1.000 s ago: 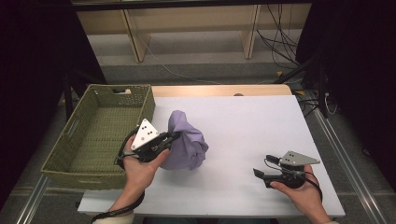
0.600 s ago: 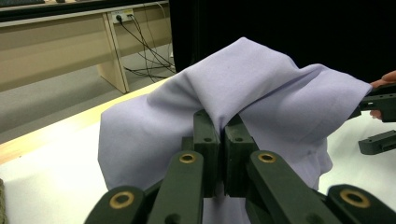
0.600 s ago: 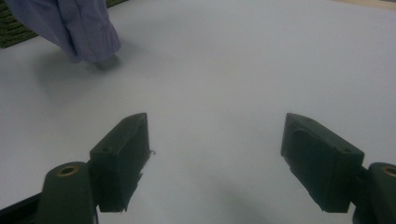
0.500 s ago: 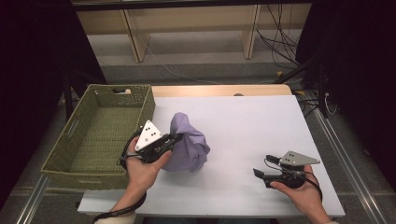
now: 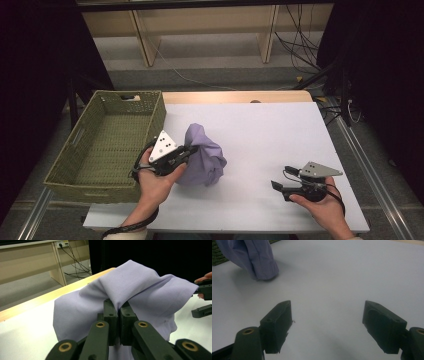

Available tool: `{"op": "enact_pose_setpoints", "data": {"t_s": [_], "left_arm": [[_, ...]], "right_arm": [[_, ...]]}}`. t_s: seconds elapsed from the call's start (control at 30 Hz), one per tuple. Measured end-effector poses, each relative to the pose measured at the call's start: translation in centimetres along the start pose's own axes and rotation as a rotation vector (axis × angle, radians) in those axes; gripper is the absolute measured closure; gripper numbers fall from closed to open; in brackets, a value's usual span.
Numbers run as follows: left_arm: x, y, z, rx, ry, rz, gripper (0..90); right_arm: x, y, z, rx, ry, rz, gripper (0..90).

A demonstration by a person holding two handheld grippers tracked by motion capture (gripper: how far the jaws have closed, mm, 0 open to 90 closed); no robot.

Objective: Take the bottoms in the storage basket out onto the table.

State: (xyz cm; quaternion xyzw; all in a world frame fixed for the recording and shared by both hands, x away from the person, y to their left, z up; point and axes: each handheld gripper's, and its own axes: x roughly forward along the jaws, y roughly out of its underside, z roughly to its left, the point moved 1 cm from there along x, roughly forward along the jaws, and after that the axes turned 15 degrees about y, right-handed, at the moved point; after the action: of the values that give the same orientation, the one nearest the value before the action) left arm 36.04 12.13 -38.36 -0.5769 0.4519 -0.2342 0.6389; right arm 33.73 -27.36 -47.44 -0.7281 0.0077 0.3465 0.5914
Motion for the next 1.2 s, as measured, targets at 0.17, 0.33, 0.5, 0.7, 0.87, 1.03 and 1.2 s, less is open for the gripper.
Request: {"op": "enact_pose_setpoints", "data": {"t_s": [0.17,0.33,0.5,0.7,0.87,1.03,1.2], "left_arm": [[0.2,0.2,0.1,-0.003,0.0,0.009,85.5],[0.4,0.4,0.2,-0.005,0.002,0.018,85.5],[0.5,0.5,0.2,-0.008,0.002,0.019,85.5],[0.8,0.6,0.2,-0.007,0.004,0.024,85.5],[1.3,0.8,0.1,-0.003,0.006,0.03,85.4],[1.7,0.9,0.2,0.005,-0.005,0.038,85.4],[2.3,0.9,0.2,0.022,-0.013,0.052,85.3]], "right_arm": [[0.0,0.0,0.0,-0.001,0.0,0.0,24.6],[0.0,0.0,0.0,-0.001,0.0,0.001,24.6],[0.0,0.0,0.0,0.001,-0.002,0.0,24.6],[0.1,0.0,0.0,0.0,-0.001,0.0,24.6],[0.1,0.0,0.0,-0.002,-0.002,0.001,24.6],[0.1,0.0,0.0,-0.002,0.0,0.002,24.6],[0.1,0.0,0.1,0.002,-0.002,-0.001,24.6]]}}
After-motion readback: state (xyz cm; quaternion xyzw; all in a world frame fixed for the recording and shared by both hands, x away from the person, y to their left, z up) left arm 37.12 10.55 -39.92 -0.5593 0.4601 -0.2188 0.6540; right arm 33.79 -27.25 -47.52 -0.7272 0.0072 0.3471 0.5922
